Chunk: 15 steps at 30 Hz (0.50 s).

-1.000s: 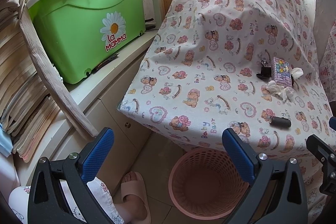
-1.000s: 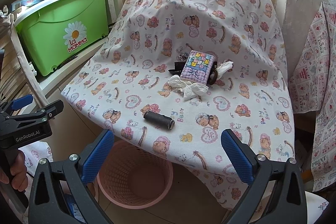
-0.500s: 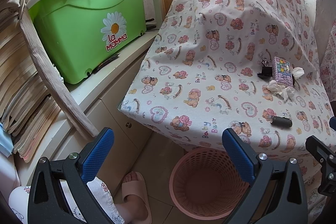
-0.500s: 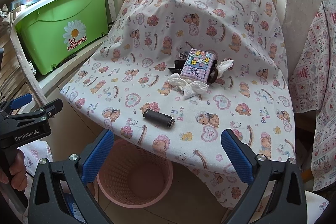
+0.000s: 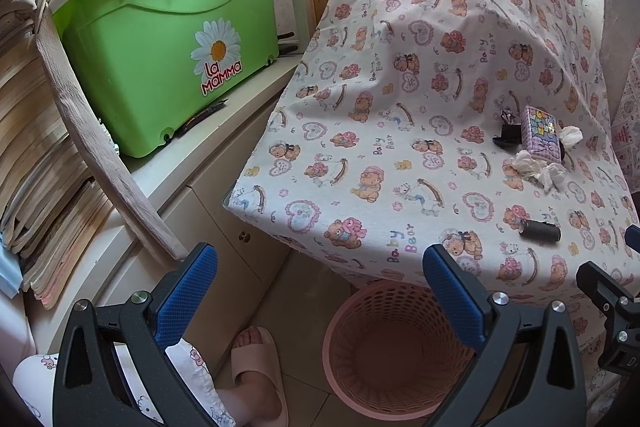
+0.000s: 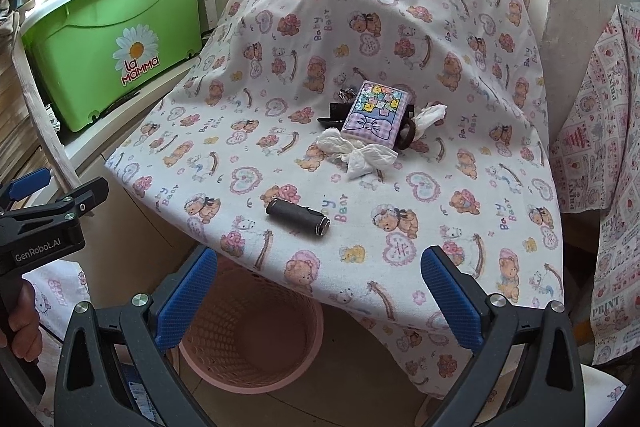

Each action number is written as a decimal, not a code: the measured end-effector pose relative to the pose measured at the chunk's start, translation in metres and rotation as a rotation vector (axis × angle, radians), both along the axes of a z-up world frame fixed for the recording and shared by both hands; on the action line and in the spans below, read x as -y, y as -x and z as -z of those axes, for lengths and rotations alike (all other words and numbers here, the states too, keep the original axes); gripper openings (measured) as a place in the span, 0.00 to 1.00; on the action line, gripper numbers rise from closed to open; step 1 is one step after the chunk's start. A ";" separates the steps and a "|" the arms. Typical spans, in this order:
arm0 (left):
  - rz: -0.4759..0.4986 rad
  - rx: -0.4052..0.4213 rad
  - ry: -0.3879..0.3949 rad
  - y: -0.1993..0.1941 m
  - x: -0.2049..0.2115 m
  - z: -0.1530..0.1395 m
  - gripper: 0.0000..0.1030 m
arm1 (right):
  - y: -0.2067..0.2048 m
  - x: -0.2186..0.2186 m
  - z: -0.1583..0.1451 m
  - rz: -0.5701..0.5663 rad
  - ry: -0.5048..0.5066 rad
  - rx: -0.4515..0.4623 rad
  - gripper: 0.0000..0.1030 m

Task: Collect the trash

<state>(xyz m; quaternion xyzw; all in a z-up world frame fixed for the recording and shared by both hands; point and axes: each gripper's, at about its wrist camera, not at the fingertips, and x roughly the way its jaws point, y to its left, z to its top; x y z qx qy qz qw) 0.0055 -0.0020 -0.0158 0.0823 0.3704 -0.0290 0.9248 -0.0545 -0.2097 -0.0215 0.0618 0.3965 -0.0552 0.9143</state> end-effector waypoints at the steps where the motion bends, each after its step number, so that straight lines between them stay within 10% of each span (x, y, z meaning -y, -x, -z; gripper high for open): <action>1: 0.000 -0.002 -0.003 0.000 0.001 0.001 0.98 | 0.000 0.000 0.000 -0.001 -0.002 0.000 1.00; 15: 0.005 -0.006 0.014 -0.011 0.016 0.003 0.89 | -0.025 0.043 -0.003 -0.031 -0.173 -0.077 0.84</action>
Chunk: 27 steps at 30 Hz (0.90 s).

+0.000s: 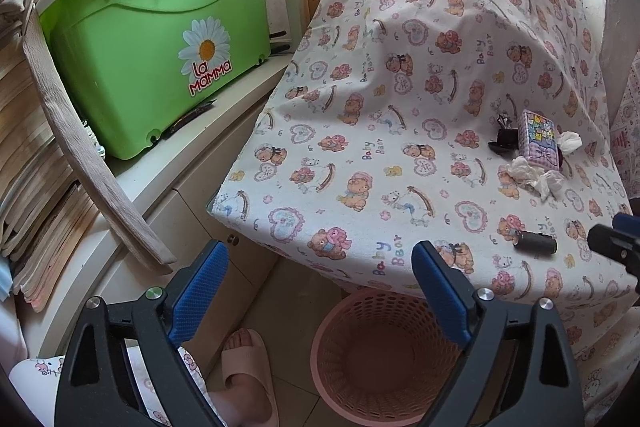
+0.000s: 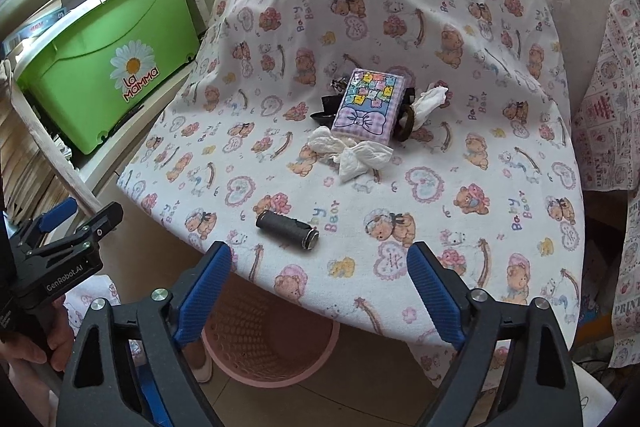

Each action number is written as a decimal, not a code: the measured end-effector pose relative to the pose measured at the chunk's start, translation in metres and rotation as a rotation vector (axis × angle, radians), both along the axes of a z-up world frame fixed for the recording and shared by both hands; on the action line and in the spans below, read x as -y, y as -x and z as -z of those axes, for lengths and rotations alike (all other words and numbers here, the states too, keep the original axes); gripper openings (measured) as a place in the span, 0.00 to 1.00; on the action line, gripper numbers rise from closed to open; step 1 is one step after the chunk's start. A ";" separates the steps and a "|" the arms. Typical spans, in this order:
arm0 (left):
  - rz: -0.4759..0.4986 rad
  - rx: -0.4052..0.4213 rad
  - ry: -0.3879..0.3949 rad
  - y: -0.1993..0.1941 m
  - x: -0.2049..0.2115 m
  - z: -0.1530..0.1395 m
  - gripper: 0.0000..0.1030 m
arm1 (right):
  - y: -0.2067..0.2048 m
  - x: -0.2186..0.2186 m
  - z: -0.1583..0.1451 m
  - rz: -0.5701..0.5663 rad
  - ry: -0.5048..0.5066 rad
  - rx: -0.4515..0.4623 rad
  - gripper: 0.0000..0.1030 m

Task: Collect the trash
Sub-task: 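Grasp the white tissue with the right tool while the left tool grasps the black roller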

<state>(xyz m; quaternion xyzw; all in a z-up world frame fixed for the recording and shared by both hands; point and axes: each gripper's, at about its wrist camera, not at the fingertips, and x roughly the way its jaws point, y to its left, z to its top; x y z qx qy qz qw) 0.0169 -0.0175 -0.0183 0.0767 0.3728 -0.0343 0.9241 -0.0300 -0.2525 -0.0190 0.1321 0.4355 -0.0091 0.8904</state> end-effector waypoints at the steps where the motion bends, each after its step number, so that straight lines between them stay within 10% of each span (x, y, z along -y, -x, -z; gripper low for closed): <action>1: 0.002 0.001 -0.007 -0.001 0.003 0.001 0.89 | -0.005 0.004 -0.002 -0.008 0.005 -0.008 0.82; 15: 0.020 -0.027 -0.043 -0.016 0.034 0.021 0.90 | -0.090 0.107 -0.002 0.147 -0.021 -0.013 0.37; 27: 0.094 -0.023 -0.076 0.000 0.062 0.028 0.93 | -0.121 0.137 0.028 0.193 -0.277 -0.047 0.03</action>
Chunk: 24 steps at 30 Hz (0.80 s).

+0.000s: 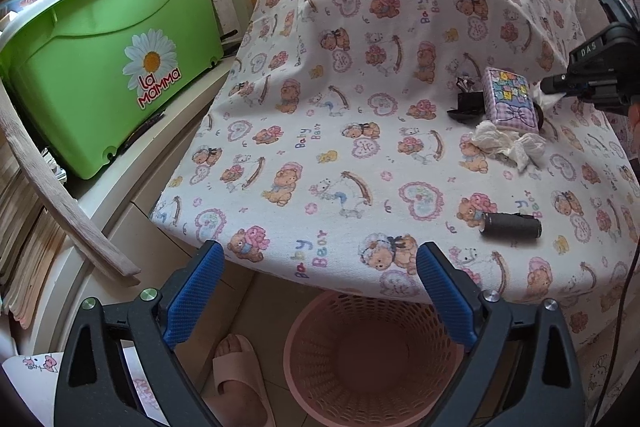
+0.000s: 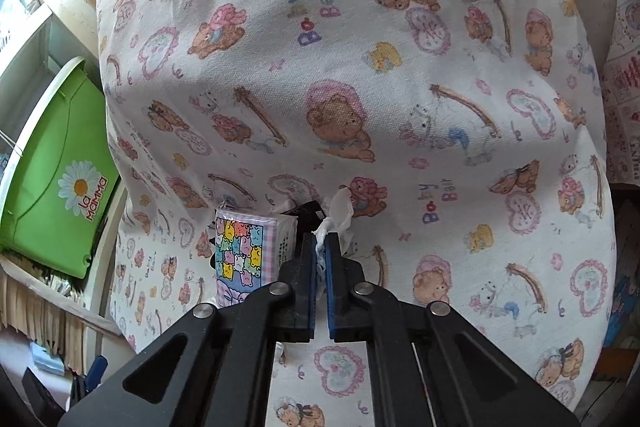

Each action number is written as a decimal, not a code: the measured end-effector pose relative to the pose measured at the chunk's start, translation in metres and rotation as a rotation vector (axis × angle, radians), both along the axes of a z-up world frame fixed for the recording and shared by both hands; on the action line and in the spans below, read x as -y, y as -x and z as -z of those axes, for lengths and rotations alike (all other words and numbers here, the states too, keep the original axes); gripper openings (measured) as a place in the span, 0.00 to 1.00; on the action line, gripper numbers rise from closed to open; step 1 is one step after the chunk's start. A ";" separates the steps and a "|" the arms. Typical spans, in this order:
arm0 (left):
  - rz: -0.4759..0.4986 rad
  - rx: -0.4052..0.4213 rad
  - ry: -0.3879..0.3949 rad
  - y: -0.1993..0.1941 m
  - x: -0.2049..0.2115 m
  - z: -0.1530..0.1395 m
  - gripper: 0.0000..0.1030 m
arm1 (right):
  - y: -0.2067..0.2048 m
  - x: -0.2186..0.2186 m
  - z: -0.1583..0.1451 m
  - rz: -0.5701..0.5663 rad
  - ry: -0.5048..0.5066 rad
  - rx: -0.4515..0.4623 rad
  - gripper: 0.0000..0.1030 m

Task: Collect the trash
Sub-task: 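Grasp the white tissue with the right tool while the left tool grasps the black roller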

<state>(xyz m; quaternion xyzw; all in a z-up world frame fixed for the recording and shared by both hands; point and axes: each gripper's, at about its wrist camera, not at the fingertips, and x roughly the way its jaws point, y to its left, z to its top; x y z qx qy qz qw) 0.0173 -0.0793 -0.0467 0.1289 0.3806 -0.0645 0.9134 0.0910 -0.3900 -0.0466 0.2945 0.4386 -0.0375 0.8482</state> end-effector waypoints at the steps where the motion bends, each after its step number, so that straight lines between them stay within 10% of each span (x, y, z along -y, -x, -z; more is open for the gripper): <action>1: 0.002 -0.005 0.000 0.002 0.002 0.000 0.93 | 0.002 0.000 -0.003 0.015 -0.005 0.014 0.03; 10: 0.119 -0.160 0.090 0.011 0.039 -0.009 0.98 | 0.036 -0.014 -0.053 -0.002 0.081 0.177 0.03; 14: 0.140 -0.278 0.114 -0.001 0.064 -0.006 0.84 | 0.045 -0.018 -0.065 -0.026 0.168 0.222 0.03; 19: 0.170 -0.361 0.115 -0.010 0.087 0.002 0.78 | 0.034 0.009 -0.033 -0.035 0.100 0.027 0.03; 24: 0.194 -0.358 0.085 -0.015 0.097 0.005 0.71 | 0.047 0.015 -0.042 -0.020 0.055 0.089 0.03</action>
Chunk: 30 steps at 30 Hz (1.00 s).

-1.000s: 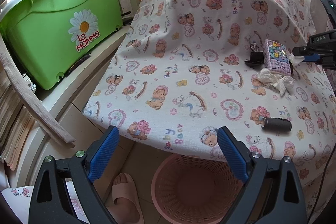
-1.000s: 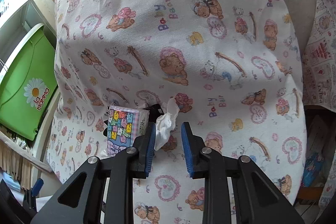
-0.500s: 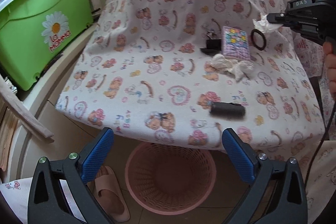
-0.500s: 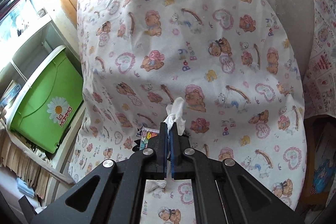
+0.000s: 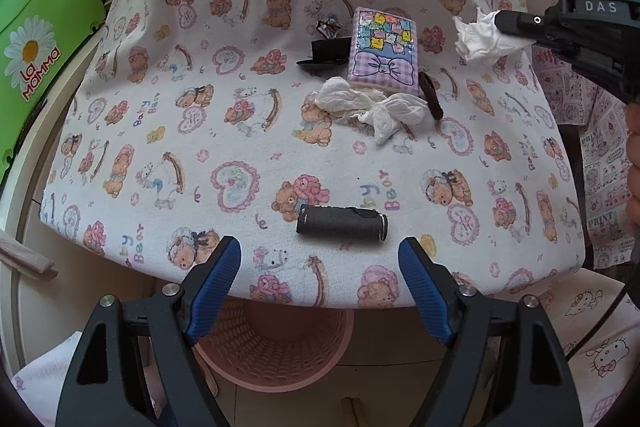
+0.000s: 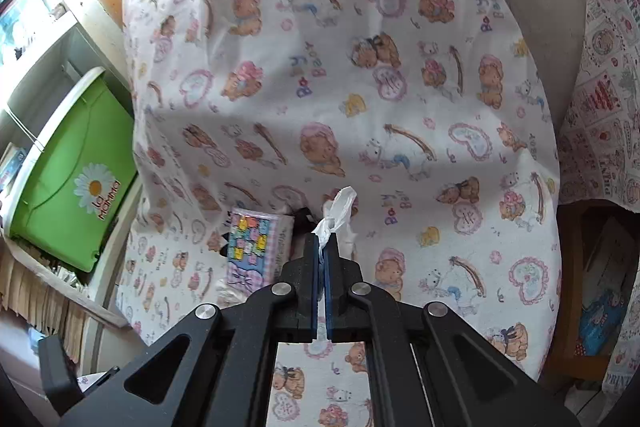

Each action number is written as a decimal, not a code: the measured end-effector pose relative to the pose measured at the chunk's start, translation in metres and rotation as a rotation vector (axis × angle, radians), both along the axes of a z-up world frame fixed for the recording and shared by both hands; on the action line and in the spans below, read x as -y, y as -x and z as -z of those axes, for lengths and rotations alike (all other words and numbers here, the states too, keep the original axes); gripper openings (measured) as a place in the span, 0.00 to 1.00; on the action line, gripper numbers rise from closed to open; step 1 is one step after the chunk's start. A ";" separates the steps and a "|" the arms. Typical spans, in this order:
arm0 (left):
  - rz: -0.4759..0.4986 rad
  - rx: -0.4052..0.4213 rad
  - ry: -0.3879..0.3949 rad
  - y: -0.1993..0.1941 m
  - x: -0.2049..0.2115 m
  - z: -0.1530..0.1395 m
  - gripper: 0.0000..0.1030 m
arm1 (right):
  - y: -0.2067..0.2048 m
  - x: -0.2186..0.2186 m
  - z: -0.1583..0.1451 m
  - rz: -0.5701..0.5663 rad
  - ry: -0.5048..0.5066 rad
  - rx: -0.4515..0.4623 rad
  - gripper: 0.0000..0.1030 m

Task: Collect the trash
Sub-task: 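Grasp the white tissue with the right tool while the left tool grasps the black roller, then carry the tissue and roller over the pink wastebasket and open both tools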

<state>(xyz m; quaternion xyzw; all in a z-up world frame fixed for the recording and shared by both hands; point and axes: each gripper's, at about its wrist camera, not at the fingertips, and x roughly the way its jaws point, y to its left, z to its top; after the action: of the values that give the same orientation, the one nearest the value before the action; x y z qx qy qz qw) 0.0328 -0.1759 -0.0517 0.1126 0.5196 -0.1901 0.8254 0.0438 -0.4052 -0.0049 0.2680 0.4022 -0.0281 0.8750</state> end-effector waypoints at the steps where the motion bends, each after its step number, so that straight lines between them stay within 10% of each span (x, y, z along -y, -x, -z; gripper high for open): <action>1: 0.007 0.001 -0.002 0.000 -0.001 0.000 0.68 | 0.002 -0.002 -0.003 -0.011 0.009 0.006 0.03; 5: 0.036 -0.014 0.019 -0.002 0.003 0.000 0.51 | 0.004 -0.008 -0.003 -0.023 0.068 -0.017 0.03; 11: 0.035 -0.021 0.023 -0.004 0.010 0.001 0.62 | 0.003 -0.010 0.000 -0.034 0.089 -0.031 0.03; 14: 0.031 -0.027 0.017 -0.007 0.010 0.007 0.46 | 0.003 -0.014 0.001 -0.038 0.095 -0.033 0.03; 30: -0.008 0.137 0.057 0.017 -0.080 -0.049 0.46 | 0.025 -0.074 -0.021 -0.142 0.157 0.050 0.03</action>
<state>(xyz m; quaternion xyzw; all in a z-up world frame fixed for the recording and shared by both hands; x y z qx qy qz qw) 0.0153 -0.0956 -0.0028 0.0996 0.4566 -0.1932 0.8627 0.0185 -0.3312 0.0159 0.1699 0.3948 0.0092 0.9029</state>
